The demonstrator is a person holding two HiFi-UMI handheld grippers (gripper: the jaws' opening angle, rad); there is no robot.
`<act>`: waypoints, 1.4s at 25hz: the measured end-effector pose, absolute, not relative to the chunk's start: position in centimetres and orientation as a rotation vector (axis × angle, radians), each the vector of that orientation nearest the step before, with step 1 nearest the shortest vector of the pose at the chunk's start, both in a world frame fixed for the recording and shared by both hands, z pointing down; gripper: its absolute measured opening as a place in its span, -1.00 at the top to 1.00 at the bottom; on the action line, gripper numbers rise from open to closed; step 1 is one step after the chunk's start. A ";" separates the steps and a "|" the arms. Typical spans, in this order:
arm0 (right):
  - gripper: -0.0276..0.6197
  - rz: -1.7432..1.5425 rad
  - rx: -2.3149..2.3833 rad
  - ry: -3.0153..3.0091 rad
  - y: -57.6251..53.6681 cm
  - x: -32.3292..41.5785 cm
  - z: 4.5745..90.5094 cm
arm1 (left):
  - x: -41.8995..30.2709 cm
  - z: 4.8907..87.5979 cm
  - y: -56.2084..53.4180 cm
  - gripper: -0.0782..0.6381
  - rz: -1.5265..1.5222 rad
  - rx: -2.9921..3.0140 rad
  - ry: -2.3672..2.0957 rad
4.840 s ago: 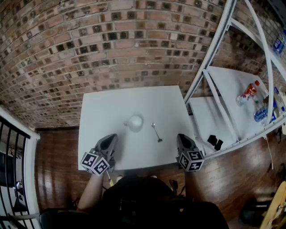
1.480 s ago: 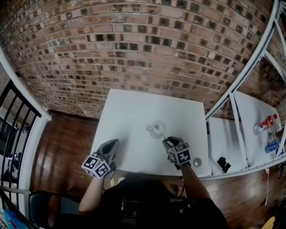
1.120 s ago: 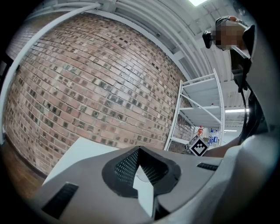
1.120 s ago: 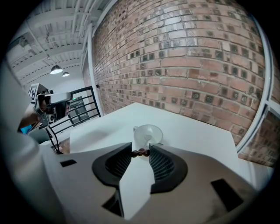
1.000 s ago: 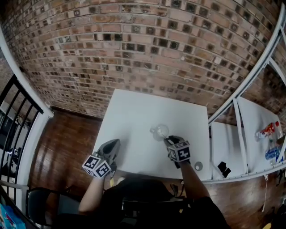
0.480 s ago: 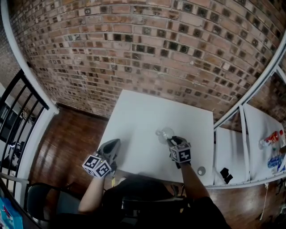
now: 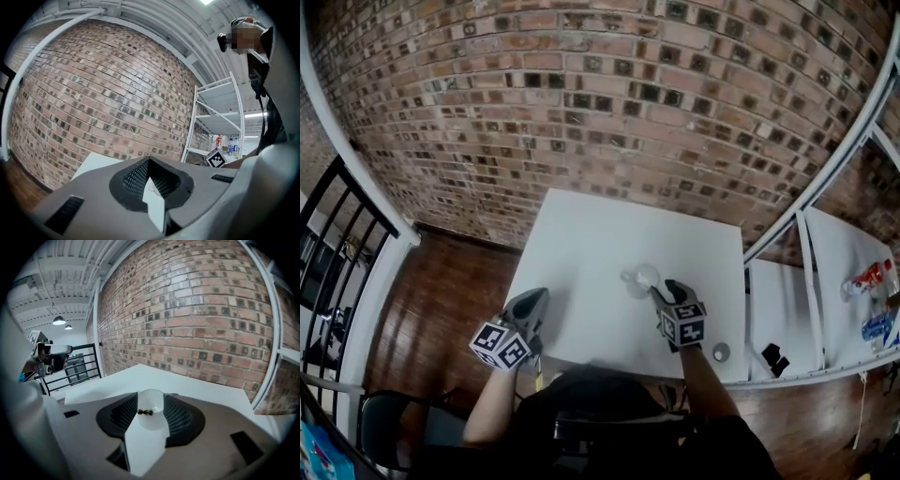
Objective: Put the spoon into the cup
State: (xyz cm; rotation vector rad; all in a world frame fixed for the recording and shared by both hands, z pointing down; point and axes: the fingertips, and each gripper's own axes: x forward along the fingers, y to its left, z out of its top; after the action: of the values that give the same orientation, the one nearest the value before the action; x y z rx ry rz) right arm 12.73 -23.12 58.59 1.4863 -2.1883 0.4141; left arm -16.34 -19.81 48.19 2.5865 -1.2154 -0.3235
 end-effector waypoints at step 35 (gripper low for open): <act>0.91 0.408 2.021 -2.197 -13.1 23.6 53.1 | -14.0 47.2 -19.1 0.77 -0.366 2.588 -1.170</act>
State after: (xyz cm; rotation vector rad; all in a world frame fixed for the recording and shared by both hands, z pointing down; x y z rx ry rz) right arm 23.58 -13.06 53.09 2.0205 -2.1972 0.4080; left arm -14.04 -19.09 47.16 2.5875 -1.1699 -0.3665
